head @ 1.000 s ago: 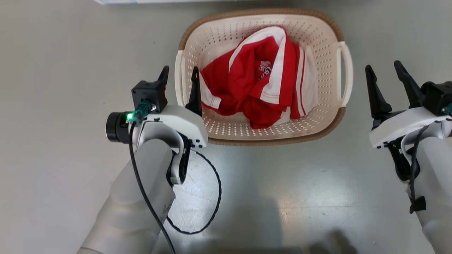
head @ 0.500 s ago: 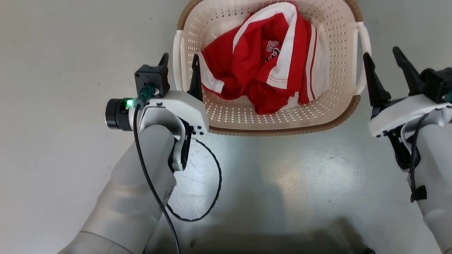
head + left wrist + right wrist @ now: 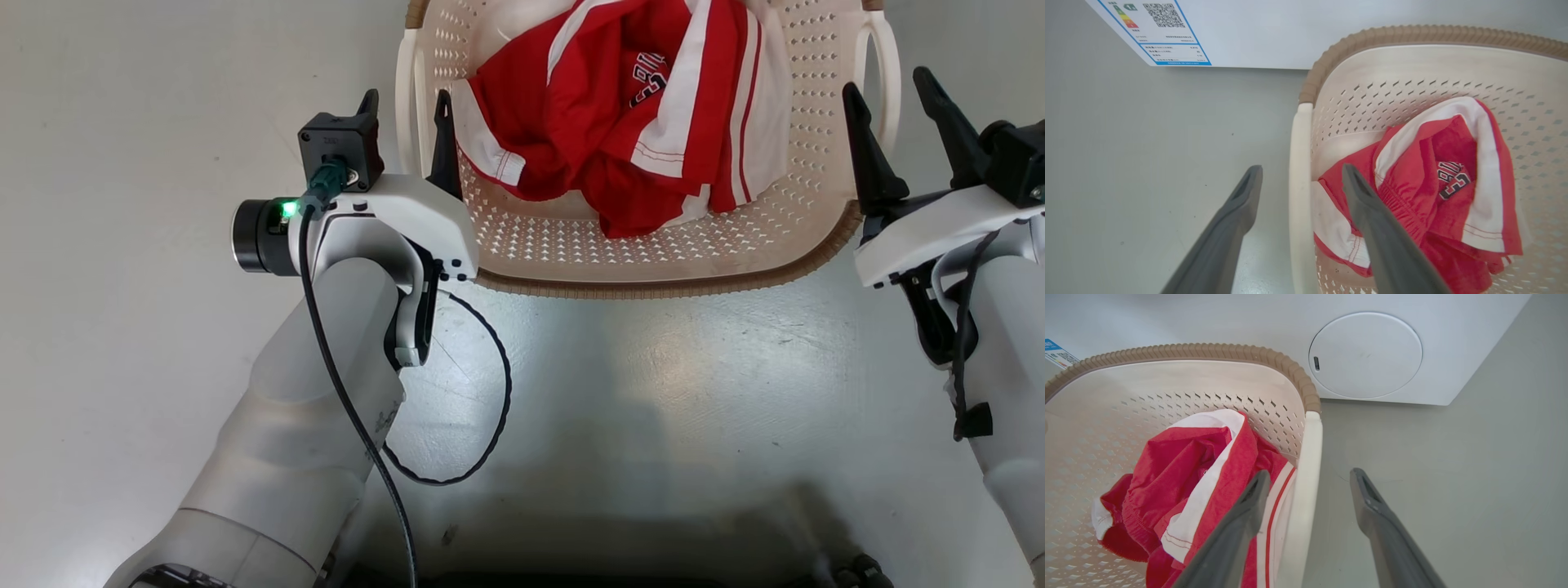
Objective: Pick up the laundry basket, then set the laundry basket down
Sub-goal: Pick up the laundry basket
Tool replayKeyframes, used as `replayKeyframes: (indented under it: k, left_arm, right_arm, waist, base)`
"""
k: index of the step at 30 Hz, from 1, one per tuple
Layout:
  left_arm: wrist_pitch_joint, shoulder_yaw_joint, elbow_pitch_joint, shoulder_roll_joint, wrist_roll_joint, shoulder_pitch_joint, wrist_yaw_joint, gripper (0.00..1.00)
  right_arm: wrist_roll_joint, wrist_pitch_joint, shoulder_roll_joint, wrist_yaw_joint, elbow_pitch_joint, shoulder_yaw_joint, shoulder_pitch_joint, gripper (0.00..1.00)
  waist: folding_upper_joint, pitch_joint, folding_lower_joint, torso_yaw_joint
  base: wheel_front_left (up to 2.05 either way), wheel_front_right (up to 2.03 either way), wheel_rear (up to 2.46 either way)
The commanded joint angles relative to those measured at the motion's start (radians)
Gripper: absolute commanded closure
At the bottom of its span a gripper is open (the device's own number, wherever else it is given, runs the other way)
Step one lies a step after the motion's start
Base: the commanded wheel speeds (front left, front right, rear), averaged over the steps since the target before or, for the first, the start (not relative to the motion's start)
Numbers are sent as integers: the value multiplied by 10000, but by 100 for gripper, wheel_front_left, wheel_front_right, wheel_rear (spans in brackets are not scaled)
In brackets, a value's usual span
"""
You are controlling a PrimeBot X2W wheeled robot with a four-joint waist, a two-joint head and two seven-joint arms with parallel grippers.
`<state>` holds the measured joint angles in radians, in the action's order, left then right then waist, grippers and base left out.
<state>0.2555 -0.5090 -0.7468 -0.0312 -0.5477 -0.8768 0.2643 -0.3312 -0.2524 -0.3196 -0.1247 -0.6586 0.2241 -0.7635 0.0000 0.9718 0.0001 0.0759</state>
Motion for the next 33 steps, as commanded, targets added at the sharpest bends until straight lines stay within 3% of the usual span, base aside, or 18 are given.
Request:
replayKeyframes:
  k: [1,33]
  left_arm:
    - [63,110,59,-190,-80,-20,113,0]
    - [63,-606,-600,-190,-470,-449,155,0]
  right_arm:
    - [-97,-93,-33,-60,93,173,348,0]
    - [-128,-93,231,-60,-536,506,-63,0]
  waist:
    - [0,53,-1,9]
    - [0,253,-1,-20]
  base:
    - [0,0,0]
    - [0,0,0]
